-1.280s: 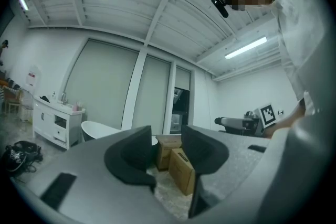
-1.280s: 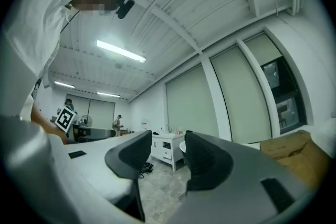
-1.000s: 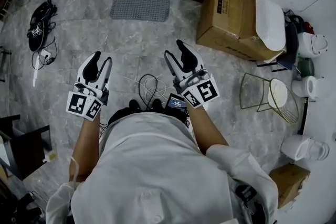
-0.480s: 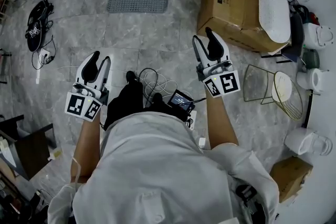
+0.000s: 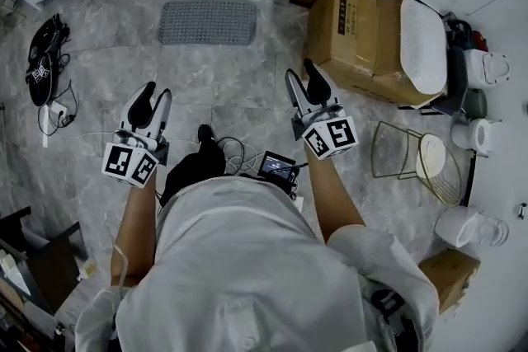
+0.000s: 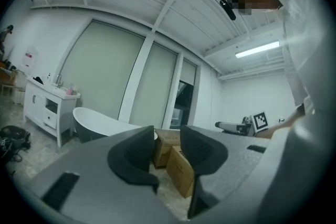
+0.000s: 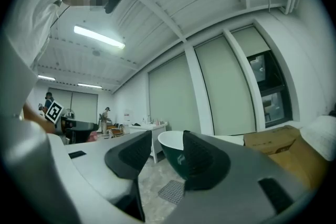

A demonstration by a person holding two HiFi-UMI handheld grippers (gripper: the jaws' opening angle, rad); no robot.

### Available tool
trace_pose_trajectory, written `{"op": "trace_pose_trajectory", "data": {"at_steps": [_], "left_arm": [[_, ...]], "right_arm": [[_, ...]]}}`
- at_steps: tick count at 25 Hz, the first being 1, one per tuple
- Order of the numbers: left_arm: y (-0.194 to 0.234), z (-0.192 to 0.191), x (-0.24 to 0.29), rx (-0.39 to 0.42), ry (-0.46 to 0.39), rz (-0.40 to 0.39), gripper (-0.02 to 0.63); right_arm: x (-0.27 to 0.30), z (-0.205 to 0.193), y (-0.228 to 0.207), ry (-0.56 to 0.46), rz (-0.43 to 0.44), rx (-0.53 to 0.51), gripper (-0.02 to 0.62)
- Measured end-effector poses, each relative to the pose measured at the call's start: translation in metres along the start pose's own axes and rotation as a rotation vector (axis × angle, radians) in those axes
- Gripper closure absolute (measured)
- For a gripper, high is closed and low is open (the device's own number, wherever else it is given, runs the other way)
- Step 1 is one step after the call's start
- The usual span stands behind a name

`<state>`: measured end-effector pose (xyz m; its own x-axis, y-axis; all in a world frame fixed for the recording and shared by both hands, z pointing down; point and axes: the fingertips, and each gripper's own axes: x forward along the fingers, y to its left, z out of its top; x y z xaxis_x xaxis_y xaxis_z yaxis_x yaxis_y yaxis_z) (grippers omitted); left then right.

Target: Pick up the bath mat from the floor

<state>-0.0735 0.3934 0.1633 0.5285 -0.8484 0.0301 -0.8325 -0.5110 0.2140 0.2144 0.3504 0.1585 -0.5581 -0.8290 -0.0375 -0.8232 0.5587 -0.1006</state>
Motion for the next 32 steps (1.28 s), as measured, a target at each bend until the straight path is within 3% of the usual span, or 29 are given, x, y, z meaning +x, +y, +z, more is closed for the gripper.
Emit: {"op": "trace_pose_trajectory", "data": {"at_steps": [8,14,20,32], "left_arm": [[0.12,0.021,0.046,-0.026,0.0,-0.002,0.449],[0.169,0.041,0.089,-0.049,-0.026,0.006,0.453],[0.213,0.039,0.141,-0.066,-0.005,0.022,0.457],[0.339,0.002,0.3,-0.103,0.148,0.141,0.459]], "right_arm": [[0.142,0.011,0.02,0.001,0.046,-0.019,0.393],[0.201,0.014,0.015,-0.009,0.049,-0.017,0.393],[0.254,-0.002,-0.025,-0.011,0.044,0.039,0.393],[0.431,-0.085,-0.147,0.098,0.107,0.173,0.393]]}}
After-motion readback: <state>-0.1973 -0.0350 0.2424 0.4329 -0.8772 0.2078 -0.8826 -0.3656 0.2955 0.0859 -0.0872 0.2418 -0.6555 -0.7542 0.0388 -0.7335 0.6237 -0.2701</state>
